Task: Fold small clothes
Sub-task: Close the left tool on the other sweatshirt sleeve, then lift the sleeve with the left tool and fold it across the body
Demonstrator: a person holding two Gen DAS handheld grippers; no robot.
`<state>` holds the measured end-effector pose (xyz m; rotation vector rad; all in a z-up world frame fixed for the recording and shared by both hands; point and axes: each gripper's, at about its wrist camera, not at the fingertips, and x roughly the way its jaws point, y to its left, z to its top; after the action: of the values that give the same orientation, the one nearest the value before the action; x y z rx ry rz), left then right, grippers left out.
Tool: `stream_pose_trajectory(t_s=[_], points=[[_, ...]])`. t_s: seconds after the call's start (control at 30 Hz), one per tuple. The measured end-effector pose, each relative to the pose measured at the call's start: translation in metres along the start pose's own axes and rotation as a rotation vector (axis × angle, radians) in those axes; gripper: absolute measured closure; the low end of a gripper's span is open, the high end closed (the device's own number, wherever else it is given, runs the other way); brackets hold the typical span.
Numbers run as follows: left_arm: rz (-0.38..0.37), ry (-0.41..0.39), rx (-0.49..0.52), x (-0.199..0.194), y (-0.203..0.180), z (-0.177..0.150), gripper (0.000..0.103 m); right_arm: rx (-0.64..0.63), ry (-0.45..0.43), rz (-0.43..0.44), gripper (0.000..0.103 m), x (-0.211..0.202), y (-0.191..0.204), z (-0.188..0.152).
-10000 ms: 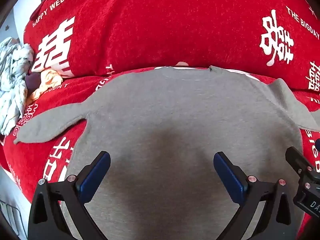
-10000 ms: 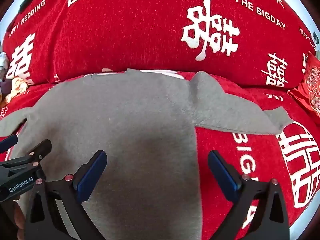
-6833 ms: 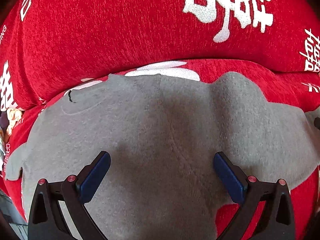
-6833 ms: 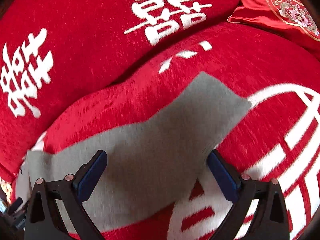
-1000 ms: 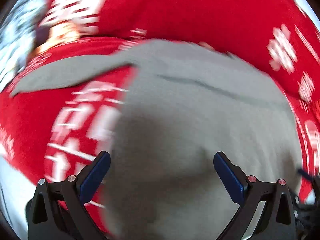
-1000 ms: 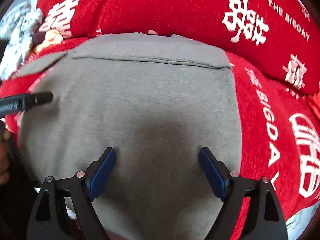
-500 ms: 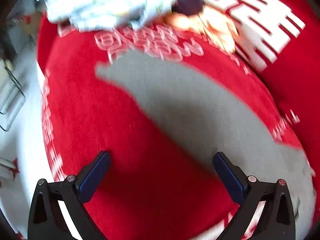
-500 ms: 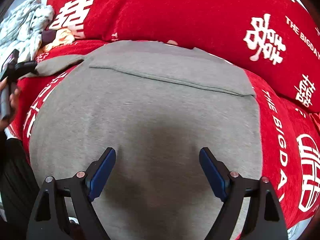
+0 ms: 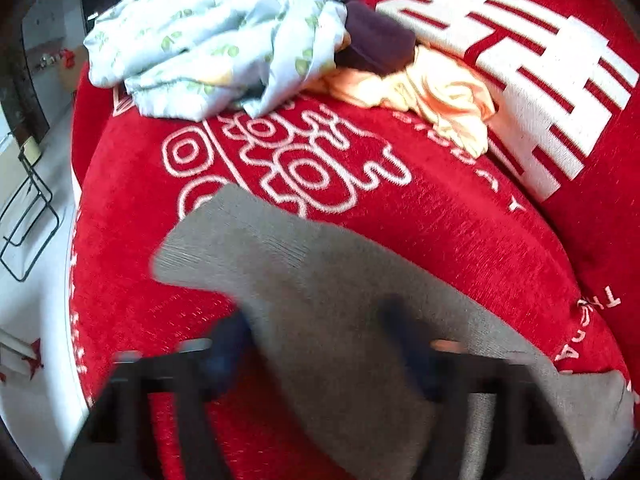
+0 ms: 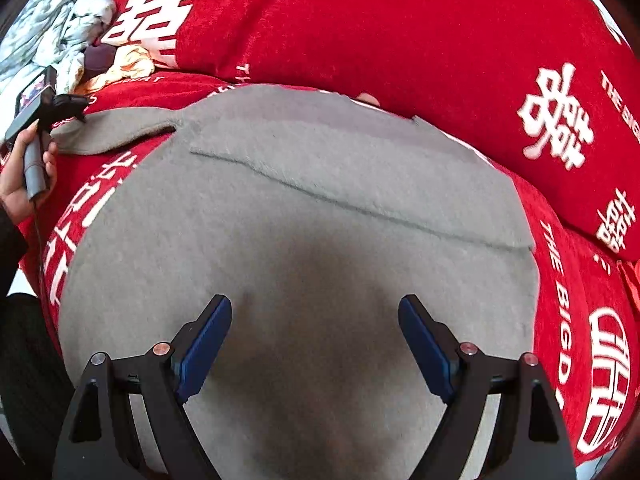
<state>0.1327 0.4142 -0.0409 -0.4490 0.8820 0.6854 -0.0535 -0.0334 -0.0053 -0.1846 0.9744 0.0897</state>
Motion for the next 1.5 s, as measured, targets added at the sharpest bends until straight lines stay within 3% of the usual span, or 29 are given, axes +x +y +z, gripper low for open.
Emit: stream_pose_trajectory(t_s=[0.03, 0.07, 0.17, 0.3, 0.57, 0.7, 0.77, 0.83, 0.9, 1.5], points=[[-0.042, 0.009, -0.010, -0.001, 0.004, 0.002, 0.086, -0.014, -0.007, -0.001, 0.015, 0.002, 0.003, 0.009], [-0.088, 0.032, -0.024, 0.000, 0.009, 0.003, 0.091, -0.023, -0.014, -0.002, 0.015, 0.003, 0.006, 0.014], [-0.156, 0.065, -0.060, 0.001, 0.020, 0.006, 0.091, -0.050, -0.064, 0.004, 0.015, 0.010, 0.016, 0.048], [-0.174, 0.051, -0.049, -0.006, 0.023, 0.004, 0.092, -0.045, -0.093, 0.018, 0.015, 0.034, 0.029, 0.097], [-0.184, -0.038, -0.008, -0.042, 0.027, 0.005, 0.092, -0.070, -0.035, -0.017, 0.015, 0.117, 0.097, 0.178], [-0.170, -0.057, 0.030, -0.049, 0.022, 0.004, 0.092, -0.113, 0.056, -0.016, 0.015, 0.155, 0.135, 0.183], [-0.153, -0.066, 0.055, -0.052, 0.018, 0.003, 0.092, -0.122, 0.032, -0.016, 0.015, 0.153, 0.148, 0.184], [-0.160, -0.069, 0.071, -0.056, 0.014, 0.003, 0.092, -0.132, 0.046, 0.062, 0.016, 0.144, 0.153, 0.184], [-0.163, -0.071, 0.087, -0.061, 0.010, 0.002, 0.092, -0.138, 0.008, 0.083, 0.016, 0.130, 0.152, 0.179], [-0.208, -0.099, 0.203, -0.108, -0.042, -0.021, 0.092, 0.000, -0.088, 0.015, 0.016, 0.057, 0.050, 0.121]])
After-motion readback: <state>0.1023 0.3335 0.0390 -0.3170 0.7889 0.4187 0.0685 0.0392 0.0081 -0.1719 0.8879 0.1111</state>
